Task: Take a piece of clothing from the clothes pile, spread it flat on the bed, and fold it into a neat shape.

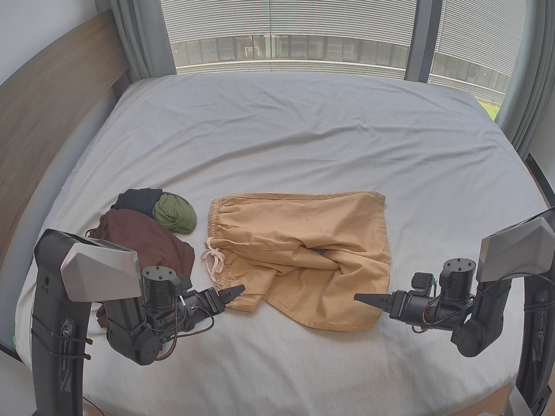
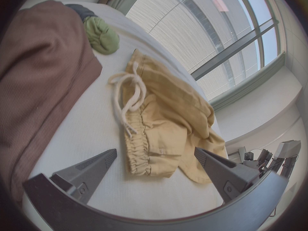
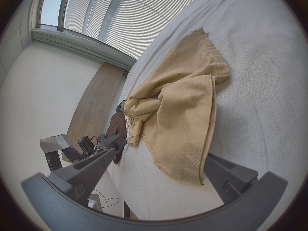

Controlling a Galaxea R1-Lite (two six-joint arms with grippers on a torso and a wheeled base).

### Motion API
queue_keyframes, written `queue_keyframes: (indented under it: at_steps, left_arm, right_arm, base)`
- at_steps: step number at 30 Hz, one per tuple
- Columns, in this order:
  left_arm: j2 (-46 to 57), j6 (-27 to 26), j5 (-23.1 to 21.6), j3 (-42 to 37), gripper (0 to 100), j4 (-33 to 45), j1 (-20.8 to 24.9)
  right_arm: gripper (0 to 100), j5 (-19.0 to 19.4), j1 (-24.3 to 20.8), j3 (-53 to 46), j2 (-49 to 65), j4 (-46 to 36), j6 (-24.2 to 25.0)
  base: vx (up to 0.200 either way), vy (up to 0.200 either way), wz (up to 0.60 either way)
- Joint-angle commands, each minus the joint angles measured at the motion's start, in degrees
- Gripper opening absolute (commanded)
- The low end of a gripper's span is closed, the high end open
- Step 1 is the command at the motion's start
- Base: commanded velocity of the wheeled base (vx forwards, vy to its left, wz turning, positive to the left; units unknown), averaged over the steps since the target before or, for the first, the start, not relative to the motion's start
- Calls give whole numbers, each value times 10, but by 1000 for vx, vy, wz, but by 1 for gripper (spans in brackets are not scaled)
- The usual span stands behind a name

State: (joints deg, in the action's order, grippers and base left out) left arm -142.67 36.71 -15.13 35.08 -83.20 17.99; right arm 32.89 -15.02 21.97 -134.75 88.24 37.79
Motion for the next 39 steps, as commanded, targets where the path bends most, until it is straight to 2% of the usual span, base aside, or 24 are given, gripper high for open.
queue_keyframes:
  at_steps: [1,29,30,39]
  left_arm:
    - [-3,-1,5,0,100,21,0]
    - [-9,-1,2,5,100,18,7]
    - [-9,-1,2,5,0,18,7]
    - [-13,-1,3,6,0,16,7]
  right_arm:
    - [100,0,0,1,-5,0,-1]
    - [100,-3,1,7,-14,1,-3]
    - [100,-3,1,7,-14,1,-3]
    - [100,-3,1,5,-14,0,-3]
  base:
    - [0,0,0]
    - [0,0,0]
    - [0,0,0]
    - [0,0,0]
